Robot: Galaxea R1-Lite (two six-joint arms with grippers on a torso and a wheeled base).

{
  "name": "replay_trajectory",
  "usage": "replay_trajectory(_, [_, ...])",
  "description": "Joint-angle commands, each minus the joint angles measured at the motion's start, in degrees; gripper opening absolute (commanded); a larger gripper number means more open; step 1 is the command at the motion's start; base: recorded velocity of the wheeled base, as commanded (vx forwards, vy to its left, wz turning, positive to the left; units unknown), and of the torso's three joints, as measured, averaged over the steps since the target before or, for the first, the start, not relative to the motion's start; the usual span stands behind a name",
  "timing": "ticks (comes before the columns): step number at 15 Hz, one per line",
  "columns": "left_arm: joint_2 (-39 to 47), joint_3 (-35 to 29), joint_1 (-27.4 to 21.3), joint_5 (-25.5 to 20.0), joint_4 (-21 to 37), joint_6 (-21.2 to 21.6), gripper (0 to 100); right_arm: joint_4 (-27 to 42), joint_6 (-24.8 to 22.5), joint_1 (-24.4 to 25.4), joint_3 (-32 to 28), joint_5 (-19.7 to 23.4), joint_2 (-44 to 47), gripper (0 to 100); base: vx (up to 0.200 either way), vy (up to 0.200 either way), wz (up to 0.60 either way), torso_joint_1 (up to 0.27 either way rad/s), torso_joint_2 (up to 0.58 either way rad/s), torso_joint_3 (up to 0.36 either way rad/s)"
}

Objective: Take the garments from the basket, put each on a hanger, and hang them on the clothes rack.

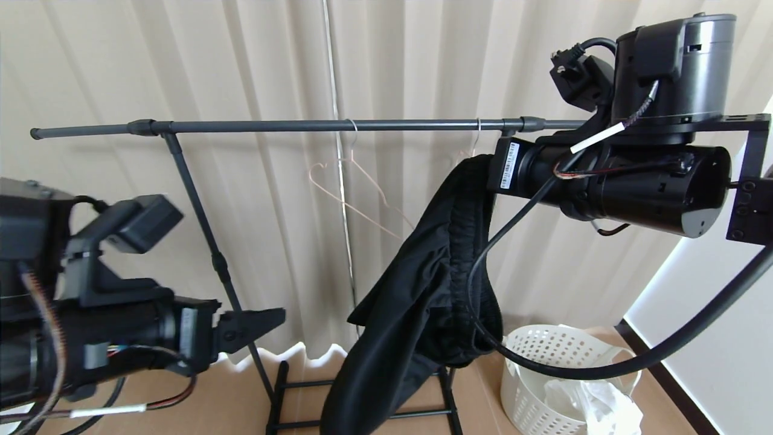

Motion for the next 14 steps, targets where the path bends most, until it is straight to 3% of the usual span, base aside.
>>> replay_trajectory(1, [13.89, -6.96, -7.01, 4.81, -0.12, -0.43, 100, -0.77, 1.22, 0.05, -0.69, -1.36, 2.07, 0, 0.000, 0.000, 0.00, 0.000, 0.00, 0.000])
replay_trajectory(2, [16.71, -8.81, -7.98, 6.04, -0.12, -0.52, 100, -0.50, 2.80, 0.22, -2.18, -4.43, 3.92, 0, 0.000, 0.000, 0.00, 0.000, 0.00, 0.000])
replay_trajectory(4, [22.77, -12.68, -10.35, 9.29, -1.52, -3.94, 100, -0.15, 4.47, 1.89, -7.01, -15.68, 8.93, 0, 0.000, 0.000, 0.00, 0.000, 0.00, 0.000])
replay_trajectory(5, [24.88, -14.08, -11.58, 10.96, -3.02, -6.05, 100, -0.33, 4.47, 2.42, -7.37, -17.44, 9.63, 0, 0.000, 0.000, 0.00, 0.000, 0.00, 0.000])
replay_trajectory(7, [27.25, -14.96, -13.69, 13.34, -4.51, -7.02, 100, -0.33, 4.56, 2.86, -7.19, -17.53, 9.54, 0, 0.000, 0.000, 0.00, 0.000, 0.00, 0.000])
replay_trajectory(14, [31.21, -16.81, -18.35, 15.01, -8.82, -7.11, 100, -0.50, 5.79, 2.86, -5.87, -17.97, 9.10, 0, 0.000, 0.000, 0.00, 0.000, 0.00, 0.000])
